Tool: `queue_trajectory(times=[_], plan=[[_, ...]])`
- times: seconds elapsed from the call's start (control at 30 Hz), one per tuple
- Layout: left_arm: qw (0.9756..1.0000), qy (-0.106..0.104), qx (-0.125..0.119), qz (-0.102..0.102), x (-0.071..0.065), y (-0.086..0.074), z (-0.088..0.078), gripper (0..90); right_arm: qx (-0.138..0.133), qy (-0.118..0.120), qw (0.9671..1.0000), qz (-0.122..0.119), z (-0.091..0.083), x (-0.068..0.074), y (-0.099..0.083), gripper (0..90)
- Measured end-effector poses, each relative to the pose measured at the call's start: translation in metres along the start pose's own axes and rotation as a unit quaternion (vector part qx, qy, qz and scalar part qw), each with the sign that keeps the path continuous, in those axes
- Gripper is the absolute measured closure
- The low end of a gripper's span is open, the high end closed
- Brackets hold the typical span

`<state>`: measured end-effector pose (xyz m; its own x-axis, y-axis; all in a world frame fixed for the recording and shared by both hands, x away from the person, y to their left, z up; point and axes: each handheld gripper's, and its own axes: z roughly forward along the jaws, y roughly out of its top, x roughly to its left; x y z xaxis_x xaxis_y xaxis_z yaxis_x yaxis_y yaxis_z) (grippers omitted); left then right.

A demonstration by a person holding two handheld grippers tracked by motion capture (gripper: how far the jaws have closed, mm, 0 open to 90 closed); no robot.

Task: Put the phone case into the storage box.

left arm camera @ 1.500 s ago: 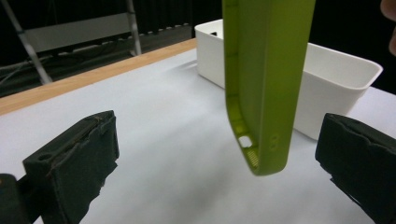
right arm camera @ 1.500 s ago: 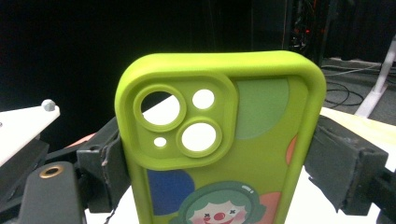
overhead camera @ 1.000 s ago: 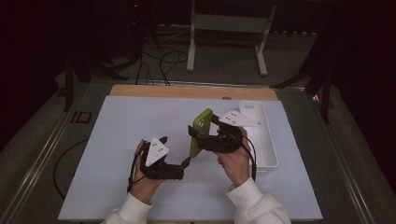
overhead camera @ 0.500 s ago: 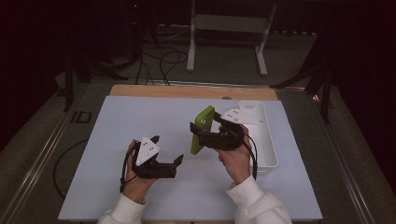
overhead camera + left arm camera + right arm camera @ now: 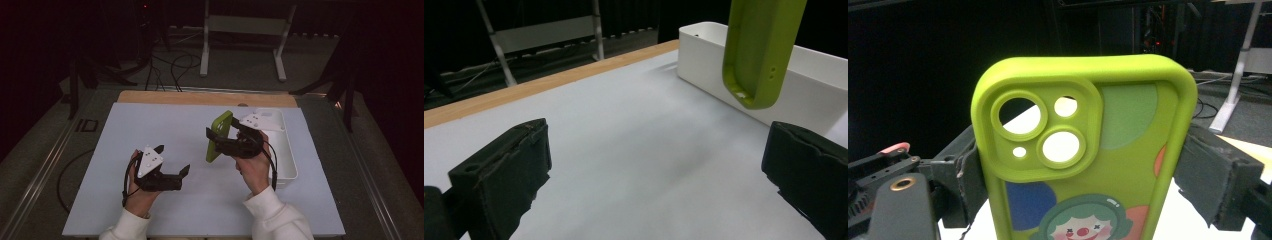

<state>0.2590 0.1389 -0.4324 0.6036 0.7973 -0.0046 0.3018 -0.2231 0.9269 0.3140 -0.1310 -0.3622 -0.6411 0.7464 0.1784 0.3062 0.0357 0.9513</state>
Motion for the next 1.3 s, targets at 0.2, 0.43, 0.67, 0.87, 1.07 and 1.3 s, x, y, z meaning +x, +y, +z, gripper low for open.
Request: queue_trajectory(times=[0.2, 0.43, 0.67, 0.87, 1.07, 1.3], plan=[[1.0000, 0.004, -0.001, -0.002, 0.005, -0.002, -0.004, 0.0, -0.001, -0.009, 1.0000, 0.002, 0.000, -0.005, 0.001, 16.5], [0.9999, 0.010, -0.002, -0.005, 0.011, -0.005, -0.008, 0.0, -0.006, -0.017, 0.9998, 0.002, -0.002, -0.009, 0.003, 16.5], [0.9998, 0.017, 0.000, -0.006, 0.017, -0.009, -0.013, 0.1, -0.008, -0.023, 0.9997, -0.002, -0.002, -0.010, 0.007, 16.5], [0.9997, 0.021, 0.001, -0.007, 0.022, -0.013, -0.017, 0.1, -0.010, -0.028, 0.9995, -0.005, -0.002, -0.012, 0.010, 16.5], [0.9996, 0.027, 0.002, -0.009, 0.027, -0.018, -0.022, 0.1, -0.012, -0.036, 0.9992, -0.008, -0.002, -0.014, 0.012, 16.5], [0.9994, 0.033, -0.002, -0.011, 0.035, -0.026, -0.031, 0.0, -0.015, -0.046, 0.9988, -0.005, -0.002, -0.017, 0.013, 16.5]])
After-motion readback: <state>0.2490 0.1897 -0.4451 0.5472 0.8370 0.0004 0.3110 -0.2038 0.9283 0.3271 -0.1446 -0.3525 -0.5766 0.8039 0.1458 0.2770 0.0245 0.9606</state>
